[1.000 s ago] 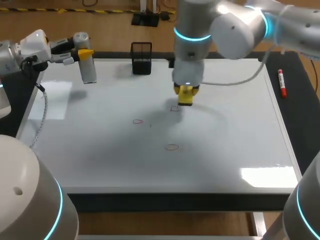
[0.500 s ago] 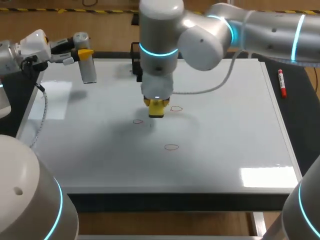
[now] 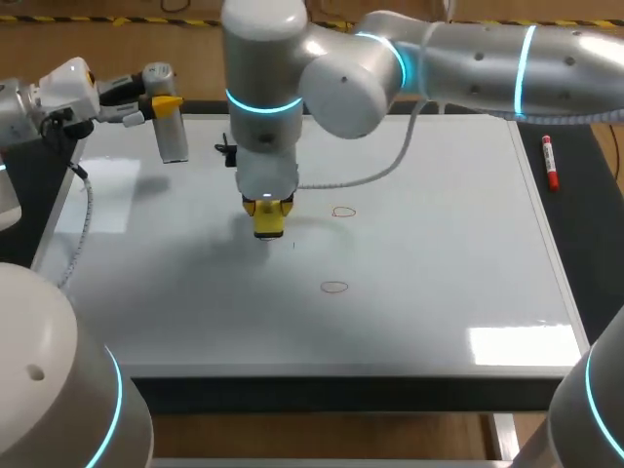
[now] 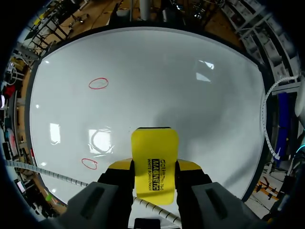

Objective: Pick up the inspection probe, press it on each red-marked spot on the whiteboard one by one, put down the probe, pick up the eraser, and wipe off all the red marks.

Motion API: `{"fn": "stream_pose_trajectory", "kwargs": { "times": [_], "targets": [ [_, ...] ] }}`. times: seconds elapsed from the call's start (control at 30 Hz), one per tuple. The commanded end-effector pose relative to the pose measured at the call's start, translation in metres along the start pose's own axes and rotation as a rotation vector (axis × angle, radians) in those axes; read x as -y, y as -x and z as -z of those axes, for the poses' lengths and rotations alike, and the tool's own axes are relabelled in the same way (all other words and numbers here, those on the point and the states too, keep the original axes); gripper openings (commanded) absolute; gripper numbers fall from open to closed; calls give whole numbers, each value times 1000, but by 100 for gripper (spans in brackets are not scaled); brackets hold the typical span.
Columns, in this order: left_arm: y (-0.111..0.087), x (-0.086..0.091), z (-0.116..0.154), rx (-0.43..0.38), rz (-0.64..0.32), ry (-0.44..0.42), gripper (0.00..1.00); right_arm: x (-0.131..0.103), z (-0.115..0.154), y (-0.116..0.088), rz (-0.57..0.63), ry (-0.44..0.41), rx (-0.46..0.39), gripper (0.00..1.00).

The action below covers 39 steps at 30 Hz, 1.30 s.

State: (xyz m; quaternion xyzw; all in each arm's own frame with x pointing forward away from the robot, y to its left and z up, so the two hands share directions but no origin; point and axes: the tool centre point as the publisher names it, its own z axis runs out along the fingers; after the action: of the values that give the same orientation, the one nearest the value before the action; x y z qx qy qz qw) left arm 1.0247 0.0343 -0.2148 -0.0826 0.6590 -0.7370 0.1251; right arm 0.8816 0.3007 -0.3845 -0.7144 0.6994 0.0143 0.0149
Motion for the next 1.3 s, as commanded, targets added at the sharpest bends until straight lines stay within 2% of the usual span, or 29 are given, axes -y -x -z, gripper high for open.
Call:
{"fn": "stream_pose_trajectory", "kwargs": {
  "times": [0.03,0.67,0.97,1.3],
  "targets": [
    [-1,1,0,1,0,1,0,3,-8,12,2,3,-58,0],
    [-1,1,0,1,0,1,0,-1,-28,28,20,-5,-49,0],
    [-1,1,0,1,0,1,0,-3,-40,26,21,27,-33,0],
    [-1,1,0,1,0,1,0,-2,-48,21,17,21,-45,0]
  ]
}}
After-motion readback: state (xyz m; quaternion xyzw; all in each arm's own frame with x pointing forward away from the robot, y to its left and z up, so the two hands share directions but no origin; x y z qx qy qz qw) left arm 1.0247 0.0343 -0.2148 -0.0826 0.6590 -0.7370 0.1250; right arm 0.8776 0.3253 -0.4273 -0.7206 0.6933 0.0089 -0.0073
